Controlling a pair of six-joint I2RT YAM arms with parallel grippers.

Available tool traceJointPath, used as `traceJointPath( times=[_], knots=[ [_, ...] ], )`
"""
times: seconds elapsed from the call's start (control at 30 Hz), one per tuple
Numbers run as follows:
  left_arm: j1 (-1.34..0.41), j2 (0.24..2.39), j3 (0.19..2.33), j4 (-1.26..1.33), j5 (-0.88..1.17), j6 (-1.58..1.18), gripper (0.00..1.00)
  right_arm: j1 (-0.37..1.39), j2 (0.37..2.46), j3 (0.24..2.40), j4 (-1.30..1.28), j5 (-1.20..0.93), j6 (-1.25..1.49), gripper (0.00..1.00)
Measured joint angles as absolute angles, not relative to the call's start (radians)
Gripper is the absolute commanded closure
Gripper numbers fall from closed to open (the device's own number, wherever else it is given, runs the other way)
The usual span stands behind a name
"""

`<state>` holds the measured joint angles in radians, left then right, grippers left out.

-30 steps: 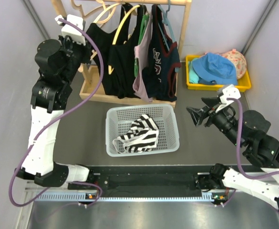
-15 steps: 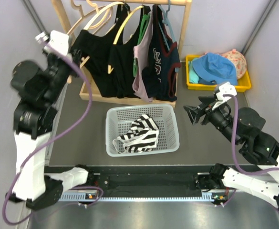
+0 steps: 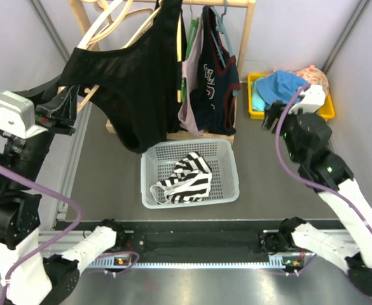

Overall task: Remove the tank top from the hanger
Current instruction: Pick up the hanger from the clothesline.

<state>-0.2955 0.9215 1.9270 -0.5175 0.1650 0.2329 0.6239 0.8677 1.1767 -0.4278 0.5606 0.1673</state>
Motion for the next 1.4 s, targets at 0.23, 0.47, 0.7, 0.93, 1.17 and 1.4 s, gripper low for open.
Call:
traceJointPath(
  times=[0.23, 0.47, 0.7, 0.93, 1.17, 1.4],
  knots=[
    [-0.287, 0.95, 2.012, -0.53, 0.19, 0.232, 1.0, 0.347, 1.082, 1.139, -0.277, 0.305, 0.27, 0.28],
    [-0.271, 0.966, 2.096, -0.523, 0.195, 0.243, 1.0, 0.344, 1.328, 1.187, -0.18, 0.115, 0.255, 0.28],
    [-0.262, 0.969, 2.15, -0.523, 0.195, 0.242, 1.0, 0.344, 1.531, 1.348, -0.112, 0.075, 0.226, 0.29],
    [-0.247, 0.985, 2.225, -0.523, 0.199, 0.236, 1.0, 0.344, 1.73, 1.537, -0.073, 0.102, 0.194, 0.48],
    [-0.226, 0.987, 2.259, -0.516, 0.201, 0.236, 1.0, 0.346, 1.812, 1.605, -0.022, 0.193, 0.162, 1.0],
    [-0.222, 0.987, 2.264, -0.507, 0.203, 0.235, 1.0, 0.297, 1.818, 1.603, -0.006, 0.082, 0.136, 1.0]
  ],
)
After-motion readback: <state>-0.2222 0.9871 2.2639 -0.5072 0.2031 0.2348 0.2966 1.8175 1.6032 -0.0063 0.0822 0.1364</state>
